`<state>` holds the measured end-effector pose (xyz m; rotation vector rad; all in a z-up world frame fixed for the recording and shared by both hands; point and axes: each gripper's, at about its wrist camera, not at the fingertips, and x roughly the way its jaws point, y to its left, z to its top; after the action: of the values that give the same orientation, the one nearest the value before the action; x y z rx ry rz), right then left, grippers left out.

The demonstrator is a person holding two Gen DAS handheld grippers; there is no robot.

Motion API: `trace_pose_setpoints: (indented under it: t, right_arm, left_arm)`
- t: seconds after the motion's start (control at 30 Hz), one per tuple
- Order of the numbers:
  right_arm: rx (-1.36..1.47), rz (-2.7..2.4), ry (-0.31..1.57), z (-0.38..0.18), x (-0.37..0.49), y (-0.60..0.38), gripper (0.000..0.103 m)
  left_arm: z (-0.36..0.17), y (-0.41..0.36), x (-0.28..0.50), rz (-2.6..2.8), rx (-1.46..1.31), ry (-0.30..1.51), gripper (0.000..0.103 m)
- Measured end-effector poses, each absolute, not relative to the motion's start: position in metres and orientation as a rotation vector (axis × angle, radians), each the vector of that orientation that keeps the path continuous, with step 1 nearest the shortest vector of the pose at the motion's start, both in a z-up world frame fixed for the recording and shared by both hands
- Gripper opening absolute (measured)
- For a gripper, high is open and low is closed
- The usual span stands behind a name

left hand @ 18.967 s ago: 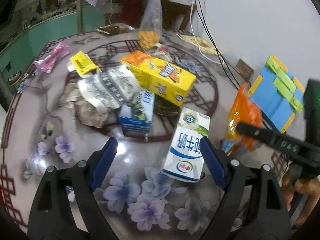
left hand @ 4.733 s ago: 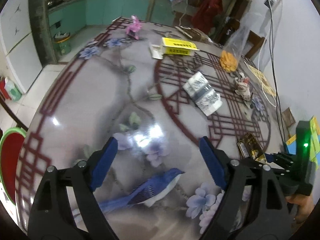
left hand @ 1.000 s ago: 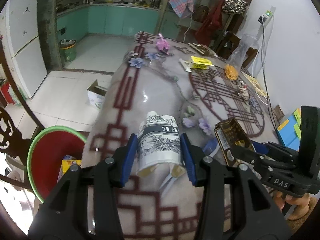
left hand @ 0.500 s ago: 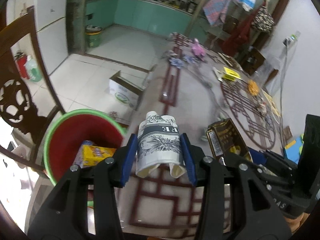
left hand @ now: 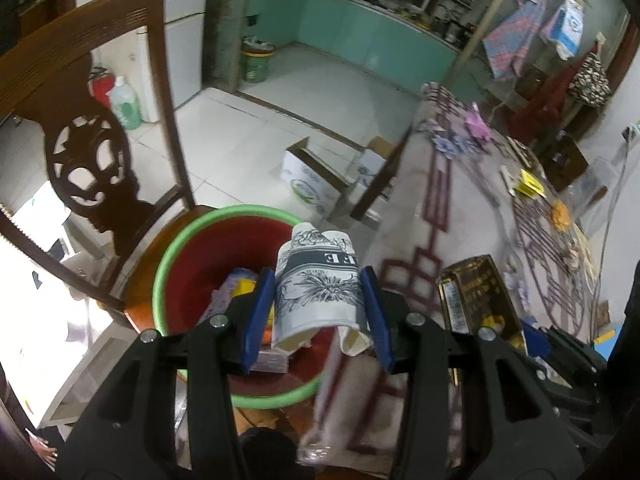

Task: Collect trash
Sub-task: 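Carry the cigarette pack and paper cup over the red bucket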

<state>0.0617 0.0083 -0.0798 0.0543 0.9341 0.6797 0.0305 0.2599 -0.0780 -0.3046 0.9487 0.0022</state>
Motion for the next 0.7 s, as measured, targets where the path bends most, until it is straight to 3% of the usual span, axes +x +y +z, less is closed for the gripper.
trace_pose_setpoints:
  t: [0.7]
  right_arm:
    - [0.125,0.838,1.020,-0.108,0.069,0.057,0.039]
  left_arm:
    - [-0.066,0.283,0.033,0.113,-0.293,0.894,0.043]
